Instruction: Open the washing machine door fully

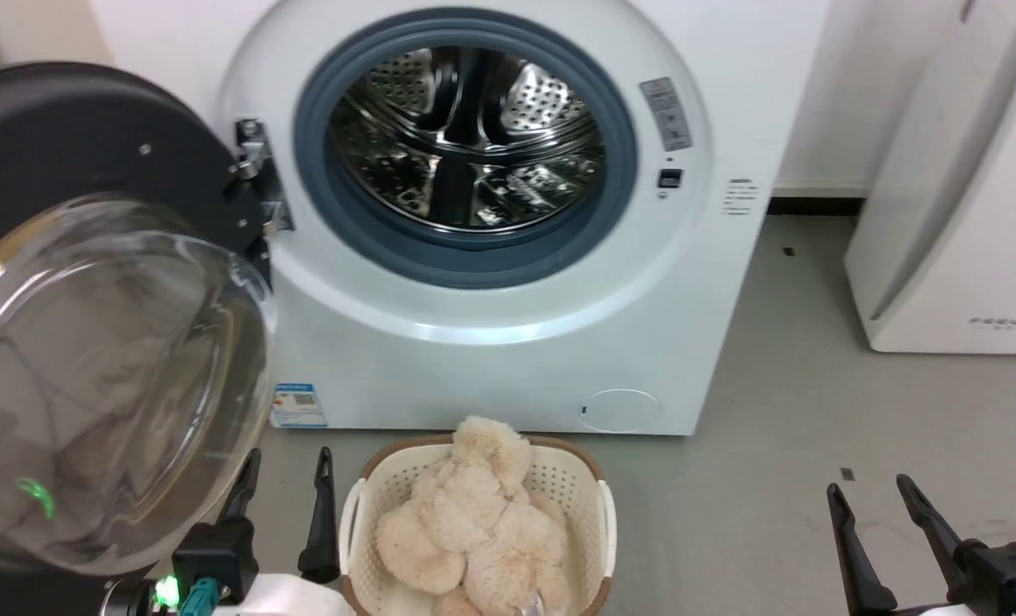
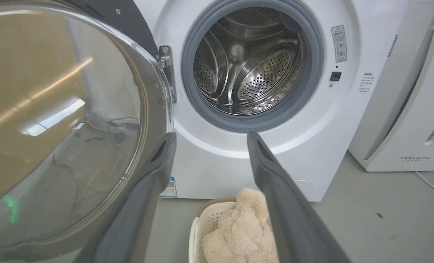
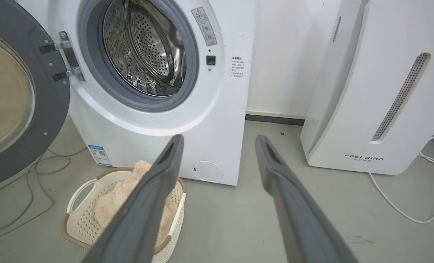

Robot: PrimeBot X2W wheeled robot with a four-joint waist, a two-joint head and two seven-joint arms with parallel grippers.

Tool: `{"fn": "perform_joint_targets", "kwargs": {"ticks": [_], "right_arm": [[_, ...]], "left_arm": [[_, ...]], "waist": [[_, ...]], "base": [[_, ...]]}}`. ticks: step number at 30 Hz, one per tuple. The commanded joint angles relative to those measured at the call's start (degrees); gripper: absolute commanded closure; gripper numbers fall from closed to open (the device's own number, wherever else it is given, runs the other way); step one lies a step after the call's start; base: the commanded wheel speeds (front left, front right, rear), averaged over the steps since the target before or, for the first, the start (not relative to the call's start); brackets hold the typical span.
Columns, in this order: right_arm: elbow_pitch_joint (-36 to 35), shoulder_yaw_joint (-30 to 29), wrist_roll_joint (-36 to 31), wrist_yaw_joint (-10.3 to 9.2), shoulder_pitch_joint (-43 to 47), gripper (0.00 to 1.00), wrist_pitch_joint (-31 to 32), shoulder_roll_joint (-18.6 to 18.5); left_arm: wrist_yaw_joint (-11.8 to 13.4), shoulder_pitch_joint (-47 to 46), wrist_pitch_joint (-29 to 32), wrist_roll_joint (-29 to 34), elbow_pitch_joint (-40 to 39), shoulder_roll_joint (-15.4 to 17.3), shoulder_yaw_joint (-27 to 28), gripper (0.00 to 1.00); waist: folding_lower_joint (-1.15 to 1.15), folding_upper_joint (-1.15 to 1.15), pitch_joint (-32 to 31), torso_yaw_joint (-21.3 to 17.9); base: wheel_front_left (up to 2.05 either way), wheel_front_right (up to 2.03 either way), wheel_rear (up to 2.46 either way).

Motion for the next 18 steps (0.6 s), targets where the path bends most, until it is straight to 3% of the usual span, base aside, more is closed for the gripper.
{"fn": "perform_joint_targets", "kwargs": {"ticks": [1,18], "right_arm": [[0.0,0.2,0.1,-0.05,0.3,0.0,0.0,0.2],[0.7,1.7,0.0,-0.05,-0.3,0.0,-0.5,0.2]], "left_arm": [[-0.3,-0.7,0.3,0.4,0.3,0.3,-0.2,0.0],[0.5,0.1,0.9,0.1,1.8,0.2,-1.4,0.0]], "waist": [[0.0,0.0,0.0,-0.8],[0.0,0.0,0.8,-2.3]], "base": [[0.0,0.0,0.0],[0.0,0.0,0.0]]}}
